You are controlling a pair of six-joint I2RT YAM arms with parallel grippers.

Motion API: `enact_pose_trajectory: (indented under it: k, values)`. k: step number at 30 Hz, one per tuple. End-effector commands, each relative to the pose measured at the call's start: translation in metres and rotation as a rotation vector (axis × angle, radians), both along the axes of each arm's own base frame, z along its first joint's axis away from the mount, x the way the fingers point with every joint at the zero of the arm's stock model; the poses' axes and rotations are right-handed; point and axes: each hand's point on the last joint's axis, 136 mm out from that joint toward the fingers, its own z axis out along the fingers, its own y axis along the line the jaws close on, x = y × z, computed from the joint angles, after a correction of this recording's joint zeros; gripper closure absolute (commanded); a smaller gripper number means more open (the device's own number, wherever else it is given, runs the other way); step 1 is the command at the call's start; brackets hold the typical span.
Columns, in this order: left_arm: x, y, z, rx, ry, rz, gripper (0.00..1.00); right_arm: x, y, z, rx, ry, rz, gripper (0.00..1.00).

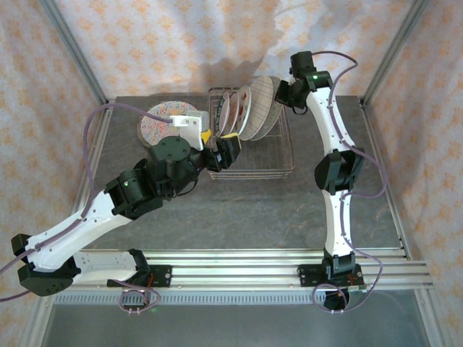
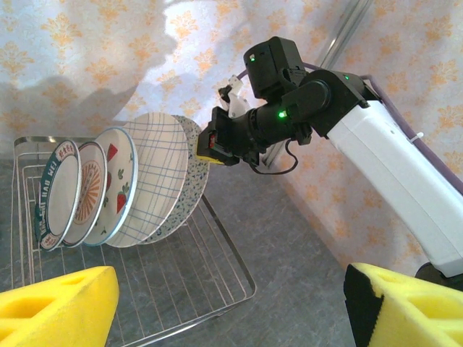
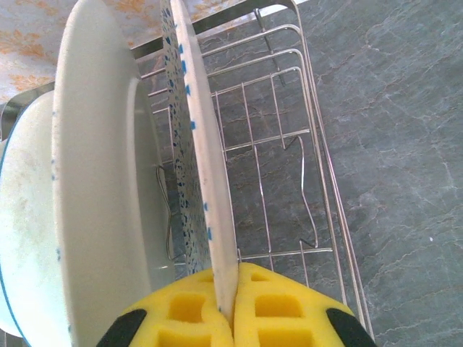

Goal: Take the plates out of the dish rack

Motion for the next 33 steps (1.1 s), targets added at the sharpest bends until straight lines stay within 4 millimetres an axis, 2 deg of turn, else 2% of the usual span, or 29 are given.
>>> enact_pose_trajectory:
  k: [1, 7, 14, 16, 23, 30, 33]
  values:
    - [0.001, 0.006, 0.01, -0.019, -0.032, 0.031, 0.18, 0.0, -0.003, 0.041, -0.016, -0.098, -0.044, 1.0]
    - [0.004, -0.008, -0.005, -0.067, 0.037, 0.009, 0.15, -0.021, -0.028, 0.077, -0.143, -0.149, -0.168, 1.0]
    - [0.019, -0.059, -0.025, -0.247, 0.252, -0.101, 0.15, -0.047, -0.044, 0.116, -0.169, -0.201, -0.211, 1.0]
    - [0.03, -0.067, -0.032, -0.323, 0.334, -0.09, 0.16, -0.056, -0.05, 0.129, -0.18, -0.221, -0.227, 1.0]
    - [0.069, -0.071, -0.049, -0.649, 0.54, 0.059, 0.19, -0.091, -0.076, 0.165, -0.222, -0.261, -0.284, 1.0]
    - [0.093, -0.096, -0.064, -0.951, 0.686, 0.126, 0.19, -0.131, -0.1, 0.197, -0.276, -0.302, -0.326, 1.0]
    - [0.103, -0.107, -0.076, -1.027, 0.746, 0.155, 0.19, -0.147, -0.107, 0.208, -0.282, -0.319, -0.341, 1.0]
